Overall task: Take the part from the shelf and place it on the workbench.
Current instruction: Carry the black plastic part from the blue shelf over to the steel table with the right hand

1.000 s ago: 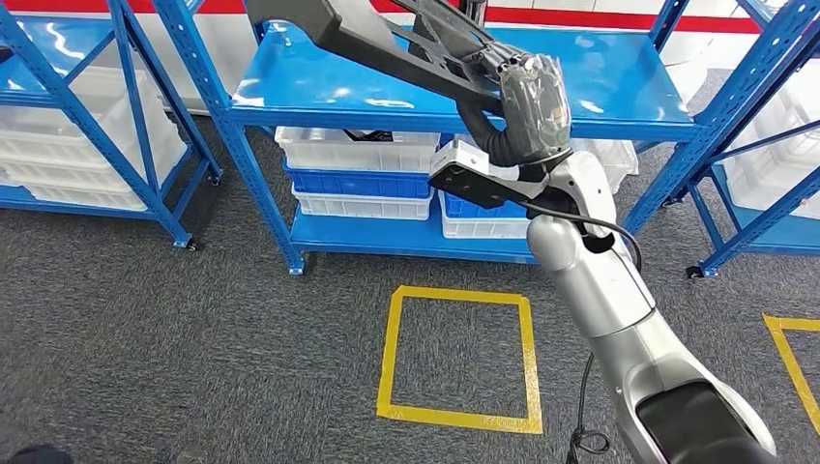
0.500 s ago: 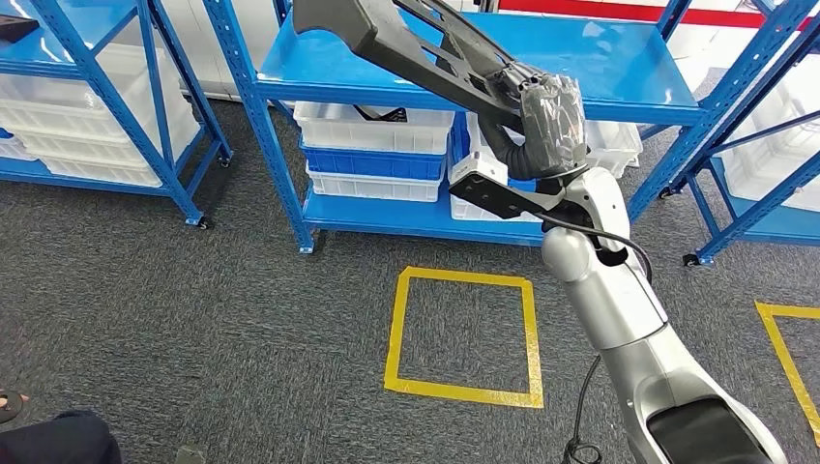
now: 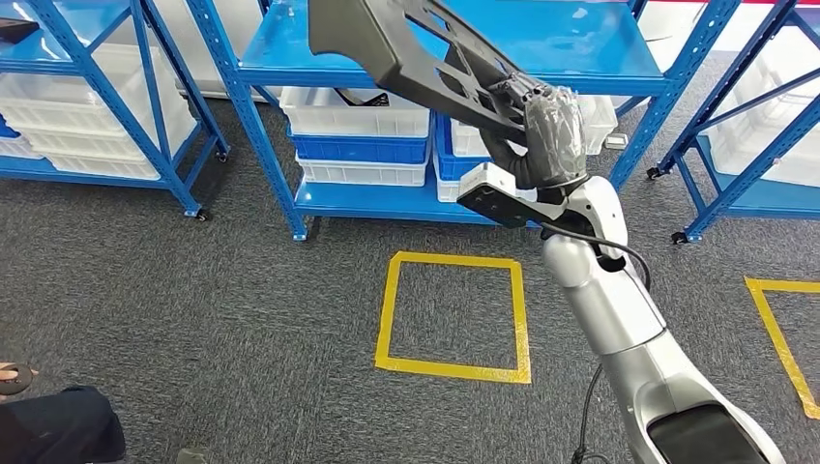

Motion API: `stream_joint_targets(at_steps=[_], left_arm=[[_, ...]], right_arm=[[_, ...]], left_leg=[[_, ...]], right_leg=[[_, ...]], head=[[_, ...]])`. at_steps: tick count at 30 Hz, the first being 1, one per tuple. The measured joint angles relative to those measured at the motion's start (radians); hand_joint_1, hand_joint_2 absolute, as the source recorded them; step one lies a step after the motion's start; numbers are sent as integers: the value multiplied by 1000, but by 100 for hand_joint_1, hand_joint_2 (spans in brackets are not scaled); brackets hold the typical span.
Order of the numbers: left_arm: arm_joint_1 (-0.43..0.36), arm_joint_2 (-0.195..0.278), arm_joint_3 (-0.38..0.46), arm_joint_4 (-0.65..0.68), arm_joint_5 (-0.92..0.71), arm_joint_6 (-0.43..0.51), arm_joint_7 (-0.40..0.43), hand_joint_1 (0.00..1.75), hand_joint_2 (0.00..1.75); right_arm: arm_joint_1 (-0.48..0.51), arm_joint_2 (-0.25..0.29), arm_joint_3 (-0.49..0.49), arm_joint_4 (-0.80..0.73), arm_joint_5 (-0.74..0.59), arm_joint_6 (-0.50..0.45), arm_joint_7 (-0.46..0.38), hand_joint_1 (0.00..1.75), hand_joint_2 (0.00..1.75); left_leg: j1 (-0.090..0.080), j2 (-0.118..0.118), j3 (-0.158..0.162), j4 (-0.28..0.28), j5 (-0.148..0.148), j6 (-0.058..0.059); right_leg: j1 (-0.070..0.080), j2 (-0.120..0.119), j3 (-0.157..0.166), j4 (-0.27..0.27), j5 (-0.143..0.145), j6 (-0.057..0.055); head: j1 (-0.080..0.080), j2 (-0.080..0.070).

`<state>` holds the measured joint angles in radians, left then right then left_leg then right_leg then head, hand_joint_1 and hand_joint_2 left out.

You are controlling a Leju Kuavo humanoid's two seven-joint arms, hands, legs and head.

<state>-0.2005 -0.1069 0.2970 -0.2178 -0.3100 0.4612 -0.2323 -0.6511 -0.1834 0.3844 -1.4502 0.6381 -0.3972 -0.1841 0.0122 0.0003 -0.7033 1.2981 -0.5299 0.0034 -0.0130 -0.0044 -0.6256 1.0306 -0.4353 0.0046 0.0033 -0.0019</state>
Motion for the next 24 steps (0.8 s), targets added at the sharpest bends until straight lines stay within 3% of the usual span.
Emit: stream_joint_targets(at_steps=[1,2,4,6,8,10,12,13,14,15,16,17,18,20,22,23,24], left_arm=[[0,1,2,0,3,0,-1,0,175],[1,2,4,0,5,0,-3,0,175],[1,6,8,-1,6,0,-7,0,175],[2,8,12,-1,4,-1,-10,0,175],[4,7,13,-1,0,-3,-11,0,175],[5,6,13,0,-5,-4,-11,0,175],[7,4,14,0,-6,-6,-11,0,175],[8,4,14,0,-8,-8,-12,0,175],[8,3,14,0,-10,-8,-12,0,175],[9,3,14,0,-11,-9,-13,0,175],[9,2,14,0,-12,-10,-13,0,175],[9,3,14,-1,-12,-11,-13,0,175],[9,4,14,-1,-12,-11,-13,0,175],[9,6,14,-2,-12,-12,-14,0,175],[11,8,17,-2,-12,-12,-14,0,175],[13,9,18,-1,-12,-12,-14,0,175],[15,9,20,-1,-12,-12,-14,0,175]], right_arm=[[5,3,0,5,-5,-5,-8,175,175],[9,7,-1,9,-8,-10,-15,175,175],[13,14,-3,16,-9,-22,-23,175,175],[19,21,-6,20,-4,-34,-25,175,175],[31,23,-9,20,5,-42,-21,175,175],[45,22,-12,20,11,-45,-16,175,175],[56,20,-14,19,13,-46,-13,175,175],[62,18,-16,19,13,-46,-11,175,175],[68,18,-17,19,14,-46,-9,175,175],[73,17,-17,18,15,-45,-7,175,175],[76,16,-17,16,16,-44,-4,175,175],[77,16,-18,14,18,-41,-1,175,175],[76,17,-18,11,19,-37,1,175,175],[73,17,-19,6,21,-30,3,175,175],[70,18,-19,6,21,-25,5,175,175],[69,18,-19,6,20,-24,5,175,175],[67,18,-19,6,20,-22,6,175,175]], left_leg=[[-3,-2,43,-46,23,10],[-6,-3,96,-113,27,21],[-15,-6,181,-239,6,34],[-24,-7,203,-291,3,39],[-24,-2,193,-309,35,51],[-18,3,171,-323,69,60],[-18,4,136,-320,94,62],[-17,5,118,-317,107,59],[-15,6,99,-314,119,56],[-12,7,79,-309,131,51],[-8,8,58,-301,142,44],[-7,9,37,-290,152,37],[-7,9,19,-279,161,29],[-11,8,0,-269,180,19],[-8,7,-7,-271,196,12],[-5,6,-13,-263,180,7],[-2,6,-22,-240,144,2]], right_leg=[[3,1,-10,0,9,0],[6,2,-19,1,18,2],[6,1,-27,-1,35,12],[2,-1,-29,-10,55,28],[1,0,-40,-6,46,32],[2,2,-64,59,-28,21],[-3,3,-86,180,-109,17],[-6,3,-88,233,-121,24],[-9,3,-80,263,-113,38],[-13,3,-58,261,-88,56],[-17,3,-20,226,-63,72],[-20,3,32,164,-61,82],[-17,4,82,92,-75,81],[-10,6,131,3,-117,62],[-11,4,117,-2,-111,36],[-13,3,109,1,-101,24],[-14,1,96,2,-88,12]], head=[[0,0],[0,0],[1,0],[1,0],[-1,0],[2,0],[5,0],[5,0],[5,0],[5,0],[5,0],[5,0],[6,0],[6,0],[3,0],[1,0],[0,0]])
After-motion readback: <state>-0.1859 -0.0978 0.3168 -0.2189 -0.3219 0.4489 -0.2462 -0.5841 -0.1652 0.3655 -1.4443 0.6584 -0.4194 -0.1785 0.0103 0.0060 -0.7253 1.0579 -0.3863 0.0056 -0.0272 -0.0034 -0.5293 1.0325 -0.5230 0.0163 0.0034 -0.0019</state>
